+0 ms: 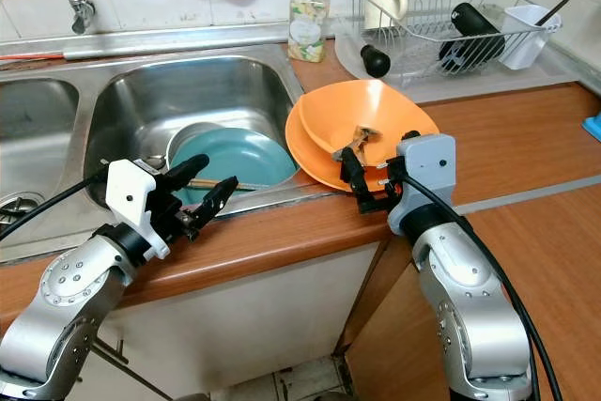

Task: Kitchen organization

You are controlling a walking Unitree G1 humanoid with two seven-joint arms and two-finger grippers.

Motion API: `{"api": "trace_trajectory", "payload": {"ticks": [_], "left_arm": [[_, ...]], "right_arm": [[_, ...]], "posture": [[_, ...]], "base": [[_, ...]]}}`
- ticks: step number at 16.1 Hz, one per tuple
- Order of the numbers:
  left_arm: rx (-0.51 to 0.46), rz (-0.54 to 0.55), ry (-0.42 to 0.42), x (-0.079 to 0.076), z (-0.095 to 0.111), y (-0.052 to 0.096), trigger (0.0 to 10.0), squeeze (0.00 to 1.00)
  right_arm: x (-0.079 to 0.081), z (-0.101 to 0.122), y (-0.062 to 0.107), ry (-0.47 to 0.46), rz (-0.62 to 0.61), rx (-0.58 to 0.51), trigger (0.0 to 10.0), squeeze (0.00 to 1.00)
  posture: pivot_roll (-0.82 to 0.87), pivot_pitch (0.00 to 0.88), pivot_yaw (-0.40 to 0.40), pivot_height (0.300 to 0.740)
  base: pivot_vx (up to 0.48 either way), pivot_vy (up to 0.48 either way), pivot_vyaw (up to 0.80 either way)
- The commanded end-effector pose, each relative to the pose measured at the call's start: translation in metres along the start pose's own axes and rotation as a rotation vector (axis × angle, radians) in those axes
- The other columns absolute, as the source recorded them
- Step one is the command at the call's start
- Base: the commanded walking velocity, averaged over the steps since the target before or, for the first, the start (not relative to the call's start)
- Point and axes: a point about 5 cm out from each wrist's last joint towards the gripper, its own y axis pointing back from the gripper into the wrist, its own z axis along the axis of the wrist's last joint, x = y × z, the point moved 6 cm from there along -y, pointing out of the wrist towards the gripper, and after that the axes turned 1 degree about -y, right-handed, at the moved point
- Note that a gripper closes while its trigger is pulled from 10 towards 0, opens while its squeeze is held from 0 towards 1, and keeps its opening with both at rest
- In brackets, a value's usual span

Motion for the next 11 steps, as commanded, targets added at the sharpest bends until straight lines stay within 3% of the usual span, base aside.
{"api": "trace_trajectory", "payload": {"ticks": [1,7,9,10,11], "left_arm": [[0.001,-0.014,-0.014,-0.003,0.002,-0.001,10.0,0.0],[-0.009,-0.015,-0.013,-0.003,0.005,-0.004,10.0,0.0],[-0.012,-0.016,-0.014,-0.004,0.005,-0.004,10.0,0.0],[-0.015,-0.016,-0.014,-0.004,0.006,-0.005,10.0,0.0],[-0.017,-0.014,-0.015,-0.004,0.006,-0.005,10.0,0.0]], "right_arm": [[-0.011,-0.004,0.001,-0.001,-0.037,0.024,10.0,0.0],[-0.043,-0.002,0.008,-0.032,-0.15,0.028,10.0,0.0],[-0.045,-0.002,0.007,-0.068,-0.153,0.025,10.0,0.0],[-0.041,0.0,0.005,-0.103,-0.136,0.014,7.3,0.0],[-0.037,0.003,0.004,-0.137,-0.115,0.002,3.7,0.0]], "posture": [[-0.05,0.0,0.012,0.74],[-0.04,0.0,0.01,0.74],[-0.04,0.0,0.009,0.74],[-0.04,0.0,0.005,0.74],[-0.04,0.0,0.005,0.74]], "base": [[0.0,0.0,0.0],[0.0,0.0,0.0],[0.0,0.0,0.0],[0.0,0.0,0.0],[0.0,0.0,0.0]]}}
